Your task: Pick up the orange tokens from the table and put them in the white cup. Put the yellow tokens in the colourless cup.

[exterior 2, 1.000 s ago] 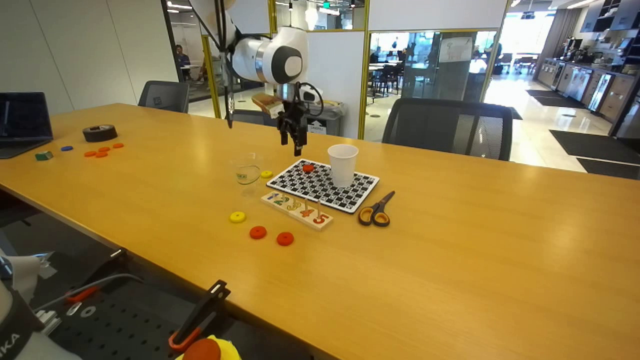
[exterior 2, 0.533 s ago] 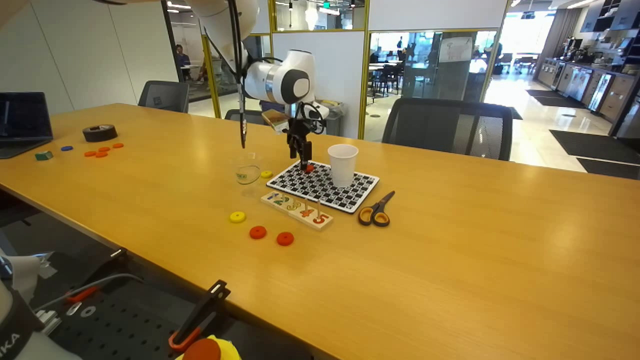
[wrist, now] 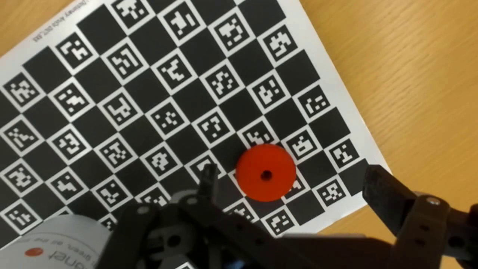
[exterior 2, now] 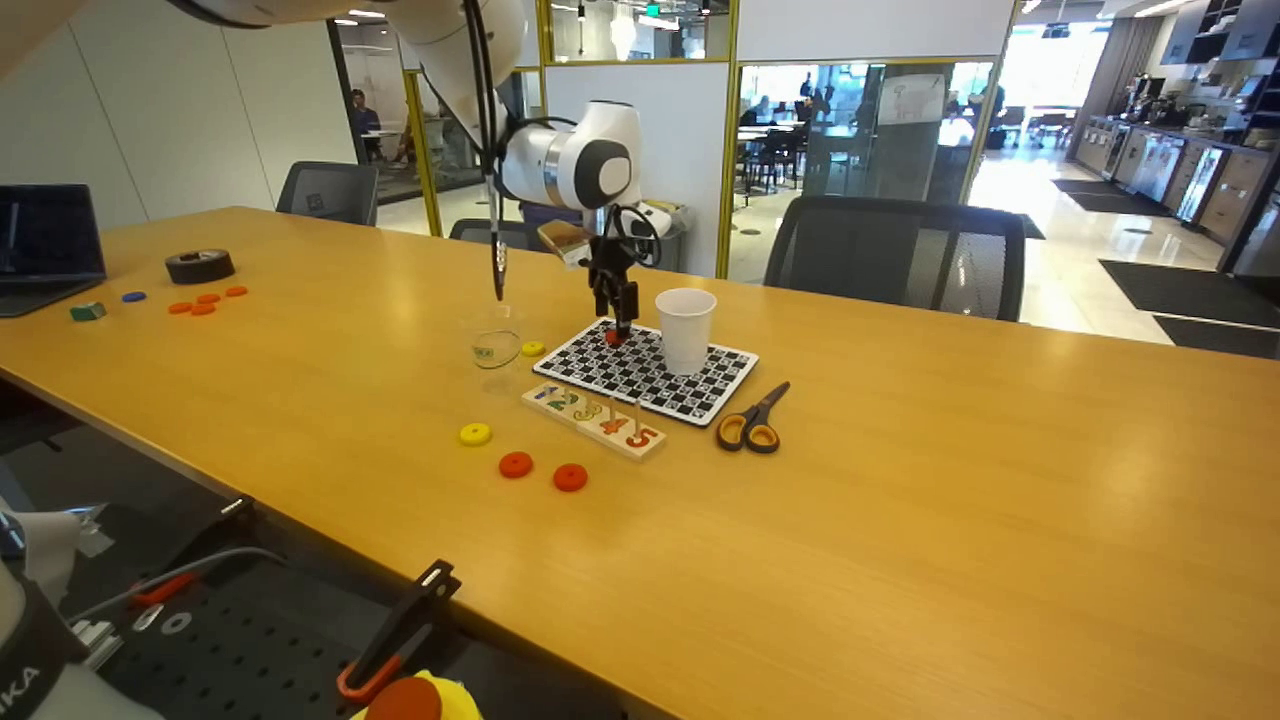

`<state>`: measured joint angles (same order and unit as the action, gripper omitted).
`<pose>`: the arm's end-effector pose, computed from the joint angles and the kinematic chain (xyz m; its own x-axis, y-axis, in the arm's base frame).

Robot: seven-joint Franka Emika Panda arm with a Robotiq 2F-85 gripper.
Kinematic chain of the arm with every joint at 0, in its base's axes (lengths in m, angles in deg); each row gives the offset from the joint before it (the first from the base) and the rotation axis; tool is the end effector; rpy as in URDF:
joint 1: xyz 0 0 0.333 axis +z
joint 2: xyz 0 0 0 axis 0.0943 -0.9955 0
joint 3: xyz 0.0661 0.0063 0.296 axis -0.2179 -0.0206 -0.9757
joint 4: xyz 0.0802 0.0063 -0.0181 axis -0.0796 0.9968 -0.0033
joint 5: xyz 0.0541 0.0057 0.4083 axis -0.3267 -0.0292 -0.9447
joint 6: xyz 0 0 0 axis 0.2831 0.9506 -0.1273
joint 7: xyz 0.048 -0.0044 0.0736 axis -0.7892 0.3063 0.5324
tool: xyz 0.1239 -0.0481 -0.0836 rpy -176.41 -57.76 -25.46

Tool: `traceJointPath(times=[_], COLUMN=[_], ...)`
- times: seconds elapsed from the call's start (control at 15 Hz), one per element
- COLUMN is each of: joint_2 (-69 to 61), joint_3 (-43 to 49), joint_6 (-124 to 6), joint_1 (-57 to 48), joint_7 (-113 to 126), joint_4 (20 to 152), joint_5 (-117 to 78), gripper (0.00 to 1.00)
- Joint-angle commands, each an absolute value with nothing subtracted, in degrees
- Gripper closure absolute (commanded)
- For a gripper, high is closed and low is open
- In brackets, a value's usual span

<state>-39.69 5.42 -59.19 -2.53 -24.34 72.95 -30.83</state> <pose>0.7423 -0.0256 0.0958 0.7430 -0.6687 0.0285 -0.6670 -0.7433 -0.0510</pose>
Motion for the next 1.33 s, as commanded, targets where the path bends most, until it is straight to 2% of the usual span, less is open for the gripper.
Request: traceJointPath(times=[0.0, 0.73, 0.8, 0.87, 0.93, 1.27], joint_2=[-41.2, -42.4, -42.4, -42.4, -42.4, -41.9], joint_3=[6.2, 6.2, 6.4, 6.2, 6.2, 6.1], joint_6=[-58.3, -56.9, -57.0, -56.6, -56.3, -54.5], joint_1=[-2.5, -3.4, -3.3, -3.4, -3.5, -3.5], joint_7=[-25.1, -24.4, -24.6, -24.4, -24.3, -24.1], joint_4=[70.0, 69.2, 69.2, 69.2, 69.2, 68.4], joint_5=[-30.5, -30.6, -30.4, -30.5, -30.6, -30.4], gripper=[0.0, 0.0, 0.25, 0.26, 0.32, 0.71])
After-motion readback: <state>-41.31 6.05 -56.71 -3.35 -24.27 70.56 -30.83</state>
